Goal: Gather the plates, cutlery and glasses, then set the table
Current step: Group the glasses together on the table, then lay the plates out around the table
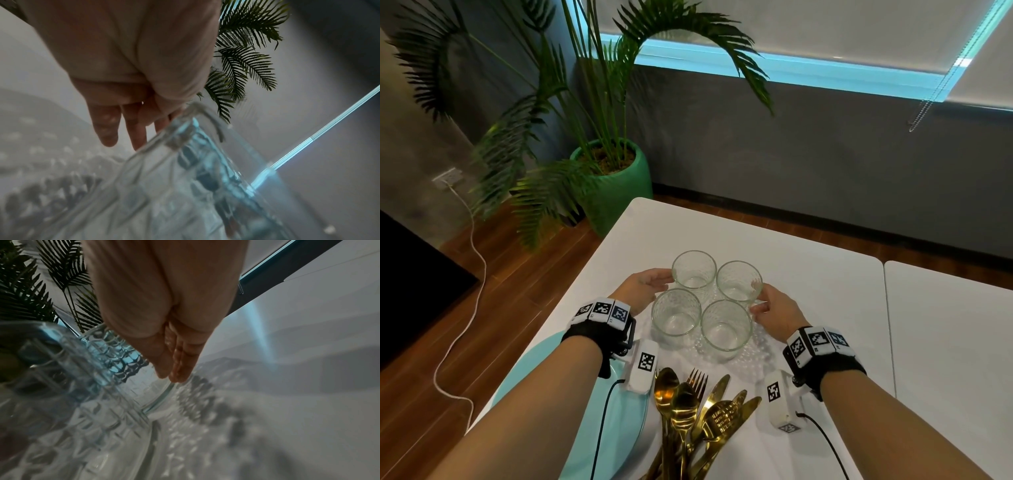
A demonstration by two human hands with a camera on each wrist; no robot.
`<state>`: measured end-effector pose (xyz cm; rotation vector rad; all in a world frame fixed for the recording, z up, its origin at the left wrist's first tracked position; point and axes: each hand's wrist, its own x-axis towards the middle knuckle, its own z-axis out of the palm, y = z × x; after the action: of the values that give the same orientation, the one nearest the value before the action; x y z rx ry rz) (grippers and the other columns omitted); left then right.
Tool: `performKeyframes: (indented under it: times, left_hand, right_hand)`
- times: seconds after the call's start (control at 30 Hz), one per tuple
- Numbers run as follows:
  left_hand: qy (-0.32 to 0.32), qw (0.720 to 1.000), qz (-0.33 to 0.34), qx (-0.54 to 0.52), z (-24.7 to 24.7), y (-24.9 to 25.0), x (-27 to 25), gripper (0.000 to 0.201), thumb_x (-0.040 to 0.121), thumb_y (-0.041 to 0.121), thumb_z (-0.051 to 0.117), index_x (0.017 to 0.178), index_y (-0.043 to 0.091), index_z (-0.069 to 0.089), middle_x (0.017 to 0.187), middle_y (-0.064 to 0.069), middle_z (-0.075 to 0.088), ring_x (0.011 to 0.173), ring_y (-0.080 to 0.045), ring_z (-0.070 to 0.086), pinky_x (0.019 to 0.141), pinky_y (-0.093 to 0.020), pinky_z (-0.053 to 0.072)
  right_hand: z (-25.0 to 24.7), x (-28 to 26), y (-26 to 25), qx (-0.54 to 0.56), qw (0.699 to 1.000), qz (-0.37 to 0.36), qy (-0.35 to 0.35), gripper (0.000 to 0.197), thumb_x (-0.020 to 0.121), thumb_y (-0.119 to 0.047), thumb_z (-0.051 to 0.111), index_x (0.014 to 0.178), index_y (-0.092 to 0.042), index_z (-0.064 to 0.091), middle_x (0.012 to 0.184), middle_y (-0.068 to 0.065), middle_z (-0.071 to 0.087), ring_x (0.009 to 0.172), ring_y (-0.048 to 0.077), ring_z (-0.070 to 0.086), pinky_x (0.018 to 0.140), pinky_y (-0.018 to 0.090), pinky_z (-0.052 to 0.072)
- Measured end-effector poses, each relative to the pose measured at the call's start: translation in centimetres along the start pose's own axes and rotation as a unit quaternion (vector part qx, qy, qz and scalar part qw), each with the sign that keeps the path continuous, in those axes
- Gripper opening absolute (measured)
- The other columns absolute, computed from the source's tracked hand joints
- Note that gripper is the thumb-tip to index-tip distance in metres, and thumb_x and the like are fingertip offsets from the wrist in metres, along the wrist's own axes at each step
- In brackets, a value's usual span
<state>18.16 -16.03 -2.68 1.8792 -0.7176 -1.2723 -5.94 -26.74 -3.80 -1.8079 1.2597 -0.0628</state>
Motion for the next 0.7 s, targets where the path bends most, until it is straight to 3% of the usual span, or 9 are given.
performKeyframes:
  times: [0.07, 0.13, 0.2, 0.33, 0.43, 0.5, 0.6, 0.7]
  left_hand:
    - [0.002, 1.0, 0.007, 0.009, 0.1, 0.0, 0.0, 0.059, 0.082, -0.023, 0.03, 0.129, 0.005, 0.053, 0.134, -0.017, 0.054, 0.129, -0.032, 0.046, 0.111, -0.048, 0.035]
    - [0.014, 1.0, 0.015, 0.022, 0.1, 0.2, -0.2, 0.059, 0.084, -0.023, 0.028, 0.131, 0.003, 0.05, 0.134, -0.016, 0.054, 0.129, -0.03, 0.047, 0.108, -0.037, 0.037]
    - [0.041, 0.999, 0.021, 0.019, -0.1, 0.1, -0.5, 0.058, 0.085, -0.022, 0.026, 0.132, 0.003, 0.049, 0.133, -0.016, 0.055, 0.125, -0.028, 0.049, 0.098, -0.03, 0.038]
    - [0.127, 0.991, 0.028, -0.029, -1.1, 0.0, -2.0, 0.048, 0.089, -0.016, 0.029, 0.128, 0.003, 0.051, 0.127, -0.018, 0.059, 0.104, -0.022, 0.052, 0.078, -0.024, 0.044]
    - [0.187, 0.98, 0.036, -0.052, -1.6, 0.3, -4.2, 0.042, 0.091, -0.012, 0.032, 0.124, 0.002, 0.053, 0.12, -0.016, 0.061, 0.097, -0.022, 0.053, 0.072, -0.02, 0.043]
    - [0.222, 0.973, 0.04, -0.053, -1.6, 0.1, -5.8, 0.038, 0.091, -0.007, 0.035, 0.121, 0.005, 0.056, 0.119, -0.014, 0.063, 0.095, -0.021, 0.055, 0.077, -0.026, 0.046]
    - [0.291, 0.954, 0.041, -0.062, -1.1, -0.5, -9.1, 0.032, 0.091, -0.001, 0.041, 0.116, 0.01, 0.059, 0.116, -0.013, 0.066, 0.1, -0.023, 0.06, 0.095, -0.036, 0.049]
    - [0.384, 0.923, 0.02, -0.021, -0.2, -2.0, -13.4, 0.031, 0.091, 0.004, 0.044, 0.115, 0.012, 0.062, 0.117, -0.009, 0.066, 0.112, -0.026, 0.059, 0.098, -0.03, 0.044]
  right_hand:
    - [0.0, 0.0, 0.0, 0.011, 1.0, 0.003, -0.003, 0.057, 0.087, 0.003, 0.05, 0.138, -0.019, 0.042, 0.131, 0.002, 0.057, 0.093, 0.012, 0.057, 0.088, 0.021, 0.042]
    - [0.0, -0.1, 0.1, 0.022, 1.0, 0.006, -0.001, 0.058, 0.087, 0.004, 0.051, 0.139, -0.018, 0.042, 0.132, 0.003, 0.055, 0.092, 0.013, 0.057, 0.084, 0.02, 0.041]
    - [-0.2, -0.5, 0.2, 0.027, 1.0, 0.008, 0.01, 0.057, 0.088, 0.002, 0.053, 0.14, -0.017, 0.04, 0.133, 0.005, 0.055, 0.091, 0.013, 0.056, 0.083, 0.019, 0.04]
    - [-1.4, -2.2, -0.1, 0.039, 0.998, 0.023, 0.041, 0.056, 0.089, 0.002, 0.054, 0.14, -0.016, 0.04, 0.133, 0.009, 0.053, 0.096, 0.014, 0.051, 0.082, 0.018, 0.038]
    - [-2.5, -4.6, -1.5, 0.041, 0.996, 0.011, 0.084, 0.052, 0.088, 0.001, 0.055, 0.136, -0.016, 0.045, 0.128, 0.01, 0.056, 0.1, 0.019, 0.055, 0.086, 0.022, 0.042]
    - [-2.8, -6.5, -2.8, 0.043, 0.991, -0.013, 0.123, 0.047, 0.089, -0.002, 0.056, 0.133, -0.015, 0.046, 0.124, 0.01, 0.059, 0.105, 0.023, 0.058, 0.089, 0.024, 0.043]
    - [-2.5, -9.6, -5.1, 0.09, 0.983, -0.062, 0.148, 0.042, 0.091, -0.006, 0.055, 0.13, -0.014, 0.046, 0.111, 0.007, 0.063, 0.095, 0.018, 0.056, 0.079, 0.02, 0.043]
    - [-0.6, -12.9, -6.9, 0.101, 0.986, -0.099, 0.092, 0.038, 0.091, -0.008, 0.054, 0.127, -0.016, 0.047, 0.096, 0.002, 0.061, 0.087, 0.013, 0.054, 0.065, 0.013, 0.039]
